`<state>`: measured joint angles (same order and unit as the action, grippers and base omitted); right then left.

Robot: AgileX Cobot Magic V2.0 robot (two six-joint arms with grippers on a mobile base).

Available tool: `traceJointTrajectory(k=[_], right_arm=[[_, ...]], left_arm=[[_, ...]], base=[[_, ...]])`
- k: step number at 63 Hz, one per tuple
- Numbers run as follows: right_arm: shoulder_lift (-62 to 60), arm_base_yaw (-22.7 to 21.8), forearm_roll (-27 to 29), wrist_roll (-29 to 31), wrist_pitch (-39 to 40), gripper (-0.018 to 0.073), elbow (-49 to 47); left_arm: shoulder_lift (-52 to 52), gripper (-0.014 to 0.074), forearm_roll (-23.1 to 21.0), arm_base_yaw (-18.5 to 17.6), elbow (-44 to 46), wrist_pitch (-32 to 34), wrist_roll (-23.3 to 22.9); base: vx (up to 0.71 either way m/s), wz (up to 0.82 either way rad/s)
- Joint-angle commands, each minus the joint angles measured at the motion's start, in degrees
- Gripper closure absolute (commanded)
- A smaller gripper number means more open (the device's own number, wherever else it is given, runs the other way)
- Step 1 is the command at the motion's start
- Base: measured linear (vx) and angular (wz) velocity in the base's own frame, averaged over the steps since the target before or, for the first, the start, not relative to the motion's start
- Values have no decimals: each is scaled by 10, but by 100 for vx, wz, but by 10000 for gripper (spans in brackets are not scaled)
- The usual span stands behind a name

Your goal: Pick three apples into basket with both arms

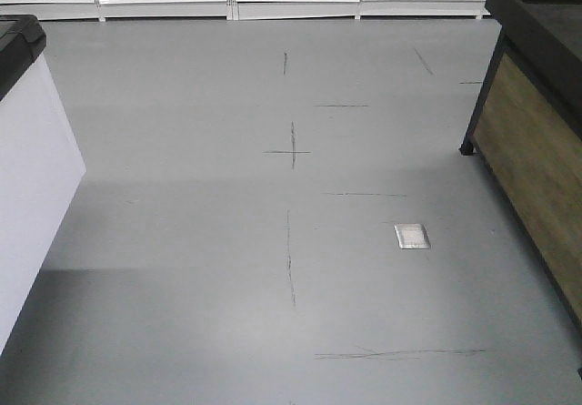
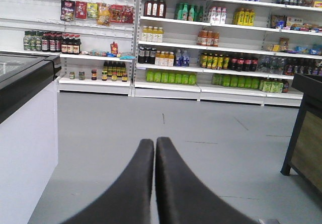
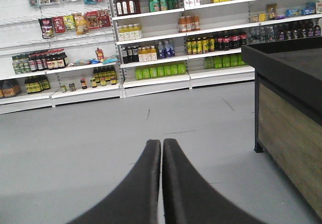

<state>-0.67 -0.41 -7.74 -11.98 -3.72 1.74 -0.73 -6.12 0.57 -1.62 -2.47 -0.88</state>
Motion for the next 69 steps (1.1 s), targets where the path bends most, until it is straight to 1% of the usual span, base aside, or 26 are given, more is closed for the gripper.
traceJointTrajectory(k=[1, 69], right_arm=[[-7, -3, -1, 4, 41, 564, 6], [-7, -3, -1, 4, 41, 564, 6]], left_arm=[[-8, 602, -2, 2, 15, 43, -1], [-8, 602, -2, 2, 15, 43, -1]], base=[[0, 0], [0, 0]])
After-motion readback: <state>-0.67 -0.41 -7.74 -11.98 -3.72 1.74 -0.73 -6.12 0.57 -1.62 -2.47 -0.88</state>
